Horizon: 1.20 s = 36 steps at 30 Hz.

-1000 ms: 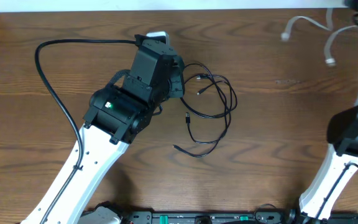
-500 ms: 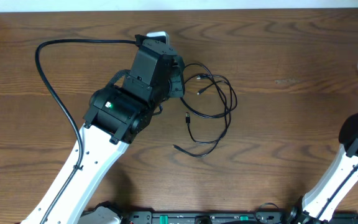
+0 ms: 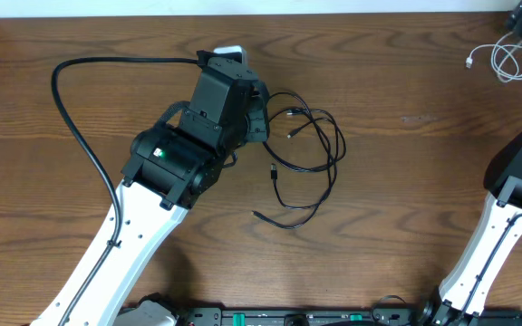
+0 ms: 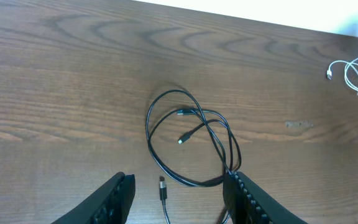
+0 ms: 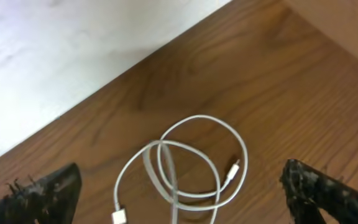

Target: Untangle cables

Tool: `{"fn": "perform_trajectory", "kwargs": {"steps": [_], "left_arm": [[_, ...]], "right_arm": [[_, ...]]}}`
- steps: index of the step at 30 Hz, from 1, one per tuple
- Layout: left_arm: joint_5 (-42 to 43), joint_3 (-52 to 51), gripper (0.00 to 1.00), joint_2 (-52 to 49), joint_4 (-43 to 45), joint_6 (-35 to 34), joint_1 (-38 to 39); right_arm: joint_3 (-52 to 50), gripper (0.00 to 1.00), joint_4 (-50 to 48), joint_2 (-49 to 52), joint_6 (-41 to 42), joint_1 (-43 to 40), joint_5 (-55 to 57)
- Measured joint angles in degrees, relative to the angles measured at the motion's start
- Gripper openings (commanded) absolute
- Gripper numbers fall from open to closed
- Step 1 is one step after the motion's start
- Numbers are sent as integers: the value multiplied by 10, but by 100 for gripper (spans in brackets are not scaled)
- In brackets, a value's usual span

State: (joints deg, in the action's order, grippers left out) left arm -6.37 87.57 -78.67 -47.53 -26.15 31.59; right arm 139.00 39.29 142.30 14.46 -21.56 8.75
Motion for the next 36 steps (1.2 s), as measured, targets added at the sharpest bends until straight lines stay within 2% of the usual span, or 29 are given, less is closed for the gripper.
{"fn": "perform_trajectory", "kwargs": {"steps": [8,10,13,18,26,36], "left_arm": [[0,0,50,0,0,0,0],[0,0,50,-2,0,0,0],[5,0,50,-14,1,1,0],[29,0,50,-53,1,24,0],[82,0,50,-152,49,116,-2],[155,-1,54,-281,251,203,-70]], "right_arm": [[0,99,113,-67,0,0,-88],[0,97,144,-98,0,0,-147],[1,88,179,-140,-10,2,-266],[9,88,267,-162,-22,28,-398],[7,89,347,-151,-52,117,-399],[7,90,391,-151,-78,147,-351]]}}
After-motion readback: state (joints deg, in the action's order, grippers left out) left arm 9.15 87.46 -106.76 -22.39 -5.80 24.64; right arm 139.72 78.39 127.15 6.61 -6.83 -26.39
